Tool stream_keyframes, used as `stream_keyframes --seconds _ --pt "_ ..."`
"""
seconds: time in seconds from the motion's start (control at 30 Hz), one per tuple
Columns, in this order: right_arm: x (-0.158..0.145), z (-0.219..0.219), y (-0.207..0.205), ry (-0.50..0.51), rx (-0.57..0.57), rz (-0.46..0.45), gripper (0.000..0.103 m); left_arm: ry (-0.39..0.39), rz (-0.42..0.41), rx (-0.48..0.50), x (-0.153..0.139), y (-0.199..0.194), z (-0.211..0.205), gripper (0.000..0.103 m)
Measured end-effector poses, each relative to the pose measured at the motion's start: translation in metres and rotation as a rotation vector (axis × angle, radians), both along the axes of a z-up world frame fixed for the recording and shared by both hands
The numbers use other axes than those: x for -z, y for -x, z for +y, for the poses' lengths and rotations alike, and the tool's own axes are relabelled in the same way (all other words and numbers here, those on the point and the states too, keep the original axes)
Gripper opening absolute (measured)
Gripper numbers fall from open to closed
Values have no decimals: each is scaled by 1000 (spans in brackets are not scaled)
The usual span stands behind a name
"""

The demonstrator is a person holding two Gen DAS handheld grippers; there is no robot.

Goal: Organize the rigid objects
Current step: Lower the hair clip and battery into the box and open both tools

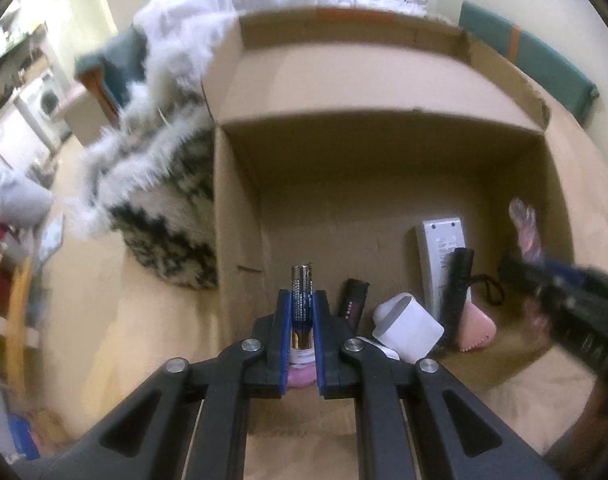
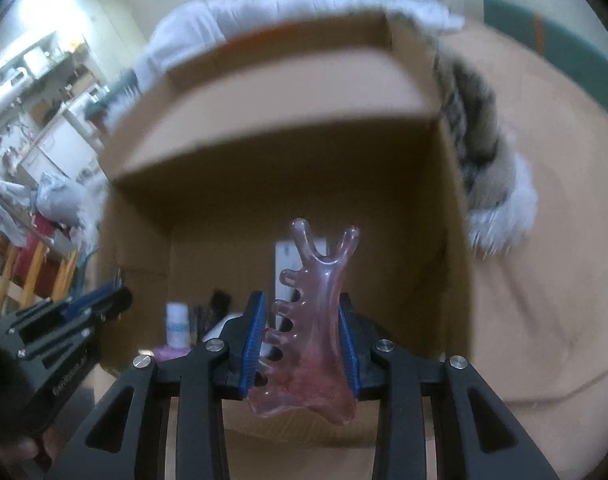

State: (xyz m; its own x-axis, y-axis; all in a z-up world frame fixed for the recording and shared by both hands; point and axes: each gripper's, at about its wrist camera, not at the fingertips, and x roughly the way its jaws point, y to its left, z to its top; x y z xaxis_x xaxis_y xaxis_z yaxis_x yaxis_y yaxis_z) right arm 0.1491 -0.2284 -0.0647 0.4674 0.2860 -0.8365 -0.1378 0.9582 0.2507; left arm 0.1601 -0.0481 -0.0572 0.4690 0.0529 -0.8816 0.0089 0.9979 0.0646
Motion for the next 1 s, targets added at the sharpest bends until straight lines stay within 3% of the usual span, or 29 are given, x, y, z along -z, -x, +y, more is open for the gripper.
stream_keyframes --seconds 0.2,0.9,0.97,1.0 --pt "20 10 1 44 -24 58 35 23 58 -31 22 -8 10 9" --pt "29 -3 -7 38 19 95 36 -13 33 11 22 -2 -11 9" --pt "26 -4 -8 30 25 82 36 -16 33 12 22 0 -12 13" --pt "24 -4 -8 22 27 77 37 -16 34 13 21 0 -13 21"
